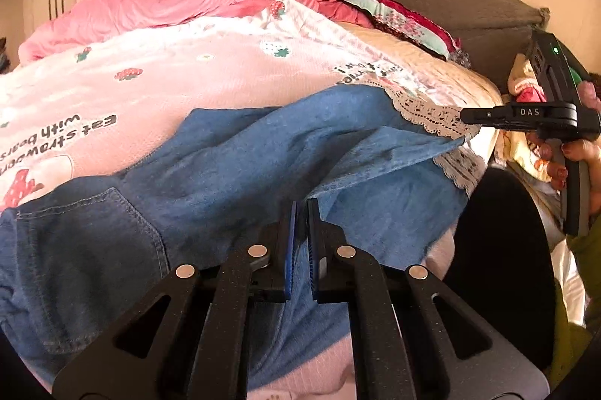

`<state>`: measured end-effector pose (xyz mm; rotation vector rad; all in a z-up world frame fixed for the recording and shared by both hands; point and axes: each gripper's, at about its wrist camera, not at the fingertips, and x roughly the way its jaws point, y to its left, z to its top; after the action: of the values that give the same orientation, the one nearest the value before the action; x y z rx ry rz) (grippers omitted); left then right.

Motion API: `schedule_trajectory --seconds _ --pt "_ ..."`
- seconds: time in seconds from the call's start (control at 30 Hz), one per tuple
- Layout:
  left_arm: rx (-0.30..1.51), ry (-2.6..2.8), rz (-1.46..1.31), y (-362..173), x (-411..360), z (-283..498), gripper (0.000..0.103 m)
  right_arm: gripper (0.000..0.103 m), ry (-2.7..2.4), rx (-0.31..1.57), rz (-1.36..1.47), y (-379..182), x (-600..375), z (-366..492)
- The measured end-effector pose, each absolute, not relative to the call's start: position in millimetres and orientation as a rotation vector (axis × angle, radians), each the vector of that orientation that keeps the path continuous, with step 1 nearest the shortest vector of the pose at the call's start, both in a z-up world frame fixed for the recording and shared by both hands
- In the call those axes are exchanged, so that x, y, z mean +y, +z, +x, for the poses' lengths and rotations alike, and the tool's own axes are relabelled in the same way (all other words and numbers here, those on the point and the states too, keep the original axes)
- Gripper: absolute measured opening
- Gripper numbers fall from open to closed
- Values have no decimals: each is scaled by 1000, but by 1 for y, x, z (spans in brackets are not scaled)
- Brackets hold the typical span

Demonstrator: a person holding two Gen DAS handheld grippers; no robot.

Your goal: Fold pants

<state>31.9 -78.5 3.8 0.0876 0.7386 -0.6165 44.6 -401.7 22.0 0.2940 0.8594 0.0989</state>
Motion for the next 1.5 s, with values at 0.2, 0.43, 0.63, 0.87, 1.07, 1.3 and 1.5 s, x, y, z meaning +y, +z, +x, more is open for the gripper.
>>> schedule_trajectory --seconds 0.2,0.43,0.63,0.87,1.07,1.3,1.5 --pt "761 -597 110 -4 -76 17 1 15 86 896 300 9 -410 26" --pt "784 -597 119 -11 -75 11 1 15 66 915 292 -1 -416 17" --pt "788 -608 157 -17 -83 10 1 15 22 929 251 -5 -420 14" --pt "791 -609 145 -21 -85 11 18 36 59 890 246 6 -420 9" --pt "755 -596 194 -23 -98 15 18 34 100 942 262 -7 -412 22" --pt "756 -620 223 -24 -100 14 0 20 80 972 112 -8 -394 21" --pt "765 -663 218 -24 -93 6 0 20 71 986 68 -7 -391 19"
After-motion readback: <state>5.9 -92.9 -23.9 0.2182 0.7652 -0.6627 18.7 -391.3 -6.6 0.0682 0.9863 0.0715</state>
